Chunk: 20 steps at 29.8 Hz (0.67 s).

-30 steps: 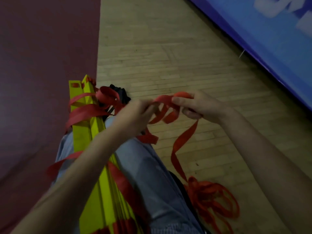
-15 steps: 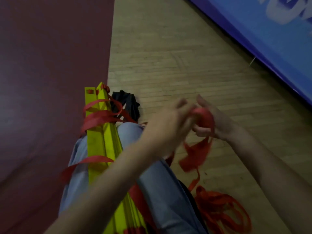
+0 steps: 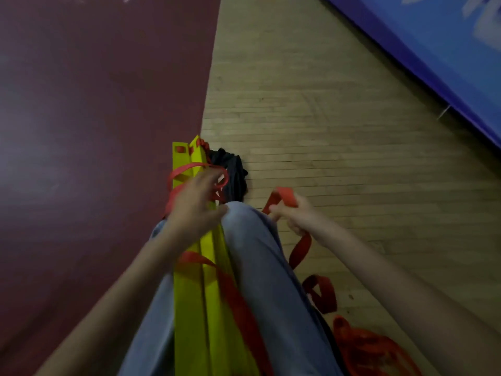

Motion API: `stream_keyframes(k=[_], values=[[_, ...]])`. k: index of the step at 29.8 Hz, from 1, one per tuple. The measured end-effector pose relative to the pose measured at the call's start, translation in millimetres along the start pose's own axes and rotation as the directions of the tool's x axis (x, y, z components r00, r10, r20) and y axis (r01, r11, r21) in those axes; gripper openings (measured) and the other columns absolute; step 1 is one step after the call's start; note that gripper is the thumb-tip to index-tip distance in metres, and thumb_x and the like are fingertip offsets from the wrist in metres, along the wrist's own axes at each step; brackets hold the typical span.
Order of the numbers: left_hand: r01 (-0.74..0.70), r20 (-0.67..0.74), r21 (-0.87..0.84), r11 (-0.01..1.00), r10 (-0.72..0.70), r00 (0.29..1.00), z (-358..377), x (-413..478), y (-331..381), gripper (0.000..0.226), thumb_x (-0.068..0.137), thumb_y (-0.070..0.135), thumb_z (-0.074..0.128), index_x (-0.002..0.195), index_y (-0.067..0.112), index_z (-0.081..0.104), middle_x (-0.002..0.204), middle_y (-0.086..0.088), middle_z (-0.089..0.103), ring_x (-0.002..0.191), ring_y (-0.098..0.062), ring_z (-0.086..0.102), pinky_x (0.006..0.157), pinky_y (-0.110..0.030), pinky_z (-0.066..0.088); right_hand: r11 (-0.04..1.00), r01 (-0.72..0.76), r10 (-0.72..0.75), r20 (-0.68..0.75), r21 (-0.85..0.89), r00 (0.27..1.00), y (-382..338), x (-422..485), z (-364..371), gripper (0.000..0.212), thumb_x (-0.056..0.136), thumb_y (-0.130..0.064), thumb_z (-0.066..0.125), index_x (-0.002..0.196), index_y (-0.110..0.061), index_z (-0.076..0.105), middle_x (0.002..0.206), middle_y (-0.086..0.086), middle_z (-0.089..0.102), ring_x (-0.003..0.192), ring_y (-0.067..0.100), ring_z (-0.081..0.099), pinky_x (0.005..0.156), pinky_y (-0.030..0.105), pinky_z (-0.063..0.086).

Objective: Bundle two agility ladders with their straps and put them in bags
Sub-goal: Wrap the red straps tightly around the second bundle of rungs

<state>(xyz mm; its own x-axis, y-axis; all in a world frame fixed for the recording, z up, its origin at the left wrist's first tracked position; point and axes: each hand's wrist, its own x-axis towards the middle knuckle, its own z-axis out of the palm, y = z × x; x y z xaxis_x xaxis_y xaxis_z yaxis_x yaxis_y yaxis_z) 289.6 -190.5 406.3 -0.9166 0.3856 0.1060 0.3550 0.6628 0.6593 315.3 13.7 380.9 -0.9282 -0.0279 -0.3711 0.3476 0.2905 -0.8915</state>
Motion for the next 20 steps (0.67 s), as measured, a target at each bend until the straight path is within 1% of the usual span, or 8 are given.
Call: stream_keyframes(k=[2,4,6,8,11,15,18,20], values=[[0.395,-0.083,0.210,0.894,-0.386,0.919,-19,19,-52,0.083,0.080,0.026,0.066,0.147,0.013,0.020,0.154,-0.014,0.018,0.140,-0.031,0.021,0.108,-0.046,0.025,0.994,0.045,-0.031,-0.130,0.103,0.991,-8,5,-4,0.036,0.090,-0.018,0.056,0.124,-0.018,0.048,0.077,0.007,0.058,0.036,0.003,0.032,0.036,0.017,0.026],[0.542,0.043,0.228,0.809,-0.564,0.824,-23,25,-87,0.084,0.084,0.027,0.066,0.148,0.010,0.014,0.154,-0.019,0.014,0.139,-0.035,0.020,0.108,-0.047,0.024,0.986,0.078,-0.051,-0.180,0.145,0.982,-15,11,-6,0.044,0.090,-0.014,0.055,0.132,-0.022,0.043,0.079,0.007,0.057,0.036,0.002,0.033,0.035,0.016,0.026],[0.544,0.104,0.086,0.835,-0.550,0.829,-19,24,-103,0.064,0.089,0.022,0.060,0.143,0.008,0.030,0.142,-0.022,0.039,0.127,-0.037,0.041,0.101,-0.044,0.036,0.988,0.077,-0.057,-0.149,0.135,0.987,-22,16,-3,0.050,0.090,-0.013,0.056,0.135,-0.024,0.037,0.084,0.002,0.058,0.038,0.002,0.036,0.035,0.015,0.028],[0.491,-0.009,0.225,0.842,-0.502,0.865,-21,20,-102,0.038,0.093,0.019,0.051,0.129,0.009,0.048,0.123,-0.019,0.056,0.113,-0.035,0.052,0.086,-0.041,0.041,0.993,0.049,-0.036,-0.118,0.109,0.992,-27,19,5,0.059,0.089,-0.015,0.058,0.139,-0.028,0.030,0.088,-0.002,0.056,0.043,0.004,0.041,0.035,0.014,0.030],[0.410,-0.251,0.388,0.825,-0.334,0.909,-29,18,-76,0.021,0.090,0.014,0.047,0.106,0.003,0.053,0.110,-0.019,0.053,0.106,-0.036,0.049,0.077,-0.043,0.038,0.982,0.016,0.001,-0.092,0.186,0.996,-35,22,19,0.069,0.088,-0.020,0.060,0.143,-0.027,0.020,0.094,-0.001,0.058,0.046,0.006,0.048,0.034,0.013,0.032],[0.241,-0.292,-0.162,0.957,-0.280,0.915,-22,39,-1,0.011,0.089,0.006,0.045,0.090,0.010,0.055,0.088,-0.011,0.057,0.088,-0.034,0.058,0.071,-0.042,0.044,0.861,-0.113,0.057,0.127,0.496,0.990,-59,17,36,0.058,0.082,-0.057,0.046,0.130,-0.026,0.031,0.096,0.009,0.066,0.055,0.014,0.062,0.030,0.014,0.026],[0.041,-0.205,-0.499,0.866,-0.164,0.965,-13,49,74,0.016,0.088,0.000,0.047,0.086,0.015,0.050,0.079,-0.003,0.053,0.075,-0.020,0.056,0.070,-0.032,0.044,0.675,-0.108,-0.074,0.212,0.730,0.974,-89,7,26,0.068,0.081,-0.065,0.035,0.116,-0.011,0.058,0.080,0.008,0.067,0.067,0.019,0.065,0.045,0.018,0.047],[0.010,-0.059,-0.620,0.785,-0.060,0.996,-11,46,108,0.011,0.086,0.003,0.057,0.091,0.011,0.053,0.083,-0.004,0.056,0.083,-0.016,0.056,0.077,-0.031,0.046,0.614,-0.022,-0.138,0.134,0.789,0.981,-104,-2,4,0.050,0.076,-0.054,0.049,0.092,-0.011,0.070,0.083,0.008,0.071,0.076,0.017,0.069,0.065,0.024,0.056]])
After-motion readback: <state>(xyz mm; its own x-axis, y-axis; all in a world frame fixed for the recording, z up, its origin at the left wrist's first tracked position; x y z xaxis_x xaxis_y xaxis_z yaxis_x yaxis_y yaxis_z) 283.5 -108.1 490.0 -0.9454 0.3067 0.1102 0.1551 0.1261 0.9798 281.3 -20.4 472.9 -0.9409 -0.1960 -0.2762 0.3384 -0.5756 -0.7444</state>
